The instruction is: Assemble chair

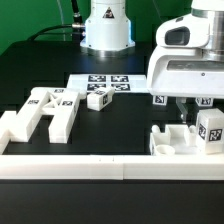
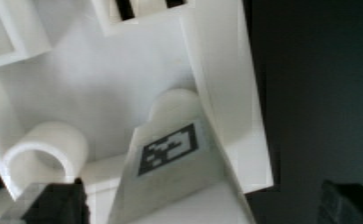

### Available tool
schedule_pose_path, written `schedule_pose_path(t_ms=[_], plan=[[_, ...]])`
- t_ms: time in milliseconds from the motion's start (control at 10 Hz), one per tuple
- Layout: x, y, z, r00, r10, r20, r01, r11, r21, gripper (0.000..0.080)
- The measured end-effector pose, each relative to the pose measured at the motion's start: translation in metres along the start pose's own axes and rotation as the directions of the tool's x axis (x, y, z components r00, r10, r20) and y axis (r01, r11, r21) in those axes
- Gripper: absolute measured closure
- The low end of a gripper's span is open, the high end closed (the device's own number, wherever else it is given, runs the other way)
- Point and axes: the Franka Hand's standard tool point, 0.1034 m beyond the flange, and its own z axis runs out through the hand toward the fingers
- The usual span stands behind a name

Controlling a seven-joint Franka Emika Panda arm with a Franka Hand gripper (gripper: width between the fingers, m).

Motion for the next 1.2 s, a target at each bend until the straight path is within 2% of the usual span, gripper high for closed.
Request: schedule_pose_path(t_ms=[200, 400, 500, 600, 700, 1000, 1100, 1200], plan=[[0.0011, 0.0032, -0.0001, 0.99, -0.144, -0.001, 0.144, 0.99, -0.007, 0.0151], [0.0014, 0.0042, -0.0002, 0.983, -0.182, -0.001, 0.182, 0.983, -0.007, 0.0174], [0.0017, 0.005, -0.0002, 0.984, -0.18, -0.001, 0.18, 0.984, -0.008, 0.0354], [0.0017, 0.0052, 0.0, 0.984, -0.18, 0.0, 0.18, 0.984, -0.008, 0.0354], [0.0017, 0.0053, 0.0001, 0.984, -0.18, 0.0, 0.18, 0.984, -0.008, 0.0511], [0.0017, 0.0059, 0.0003, 0.989, -0.151, 0.0, 0.151, 0.989, -0.007, 0.051], [0.0022, 0.0075, 0.0003, 0.995, -0.095, 0.0, 0.095, 0.995, -0.002, 0.051], [0.0023, 0.0081, 0.0005, 0.999, 0.046, 0.001, -0.046, 0.999, 0.002, 0.051]])
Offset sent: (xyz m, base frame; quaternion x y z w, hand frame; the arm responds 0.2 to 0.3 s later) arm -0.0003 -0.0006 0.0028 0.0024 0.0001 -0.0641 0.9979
